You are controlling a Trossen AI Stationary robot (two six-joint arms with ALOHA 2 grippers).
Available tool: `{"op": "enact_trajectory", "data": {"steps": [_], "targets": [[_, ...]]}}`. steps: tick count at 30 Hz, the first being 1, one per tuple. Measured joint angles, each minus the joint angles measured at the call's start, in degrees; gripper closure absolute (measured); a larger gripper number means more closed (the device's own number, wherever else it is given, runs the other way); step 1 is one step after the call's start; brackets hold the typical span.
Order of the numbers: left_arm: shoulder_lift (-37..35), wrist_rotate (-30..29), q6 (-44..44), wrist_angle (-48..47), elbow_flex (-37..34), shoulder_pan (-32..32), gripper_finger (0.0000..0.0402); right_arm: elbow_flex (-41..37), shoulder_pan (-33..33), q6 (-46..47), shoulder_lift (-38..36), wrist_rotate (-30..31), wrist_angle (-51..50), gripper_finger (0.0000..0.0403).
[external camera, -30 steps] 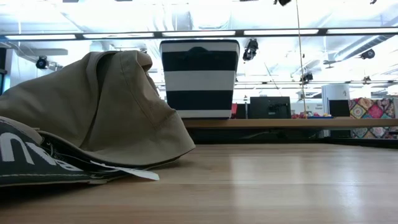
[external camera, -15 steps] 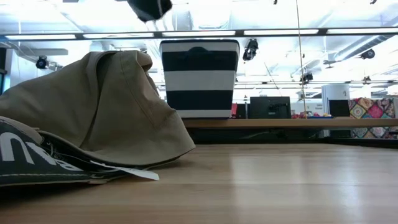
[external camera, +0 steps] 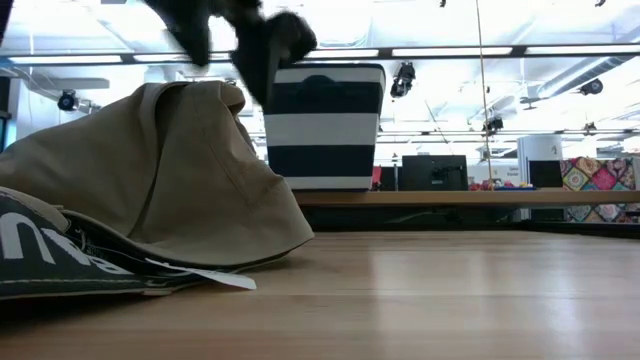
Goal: Fold Laundry from Bin
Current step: Fold the brown shorts
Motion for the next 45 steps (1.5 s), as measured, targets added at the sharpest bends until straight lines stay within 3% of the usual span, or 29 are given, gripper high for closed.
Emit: {"op": "enact_trajectory", "data": {"steps": [4, 7, 9, 12, 14, 16, 21, 25, 28, 33, 37, 41, 45], "targets": [[7.0, -1.4, 2.0, -9.2, 3.7, 0.0, 0.0158, 0.0, 0.2, -1.1, -0.2, -0.1, -0.2, 0.0174], [10.0, -7.4, 1.9, -13.3, 5.3, 0.0, 0.0177, 0.0, 0.7, -1.6, -0.6, -0.2, -0.5, 0.0174], [10.4, -10.2, 1.5, -14.0, 5.7, 0.2, 0.0208, 0.0, 0.9, -2.1, -0.7, -0.2, -0.5, 0.0174], [8.9, -9.2, -0.2, -15.0, 5.9, 1.2, 0.0289, 0.0, 1.4, -2.2, -0.8, -0.3, -0.6, 0.0174], [6.1, -8.5, -1.0, -15.9, 5.1, 2.7, 0.0358, 0.0, 1.8, -2.8, -0.8, -0.3, -0.6, 0.0174], [1.8, -10.1, -2.1, -16.5, 3.7, 5.3, 0.0387, 0.0, 2.3, -3.3, -0.8, -0.3, -0.6, 0.0174], [-11.2, -15.3, -7.0, -16.7, 3.7, 17.2, 0.0399, -0.1, 2.8, -4.0, -0.6, 0.2, -0.6, 0.0174], [-22.5, -11.8, -11.8, -11.4, 5.3, 25.4, 0.0400, -0.6, 2.6, -3.6, -0.5, 3.4, -0.2, 0.0174], [-30.3, -6.3, -13.2, -6.7, 5.3, 26.6, 0.0401, -0.7, 2.2, -4.4, 0.1, 7.9, 0.0, 0.0174], [-40.5, -5.0, -17.6, -5.1, 4.1, 22.3, 0.0401, -0.8, 1.5, -9.1, 2.7, 13.1, 0.2, 0.0158], [-46.1, -4.9, -23.3, -5.6, 0.8, 15.3, 0.0401, -0.8, -0.5, -14.9, 6.3, 15.1, 0.9, 0.0125], [-49.4, -5.0, -31.1, -5.8, -7.7, 6.0, 0.0401, -0.8, -3.9, -18.6, 10.1, 14.5, 3.2, 0.0087], [-50.0, -5.3, -40.0, 0.8, -21.3, -6.0, 0.0402, -0.8, -8.2, -27.7, 13.7, 8.7, 8.7, 0.0068]]}}
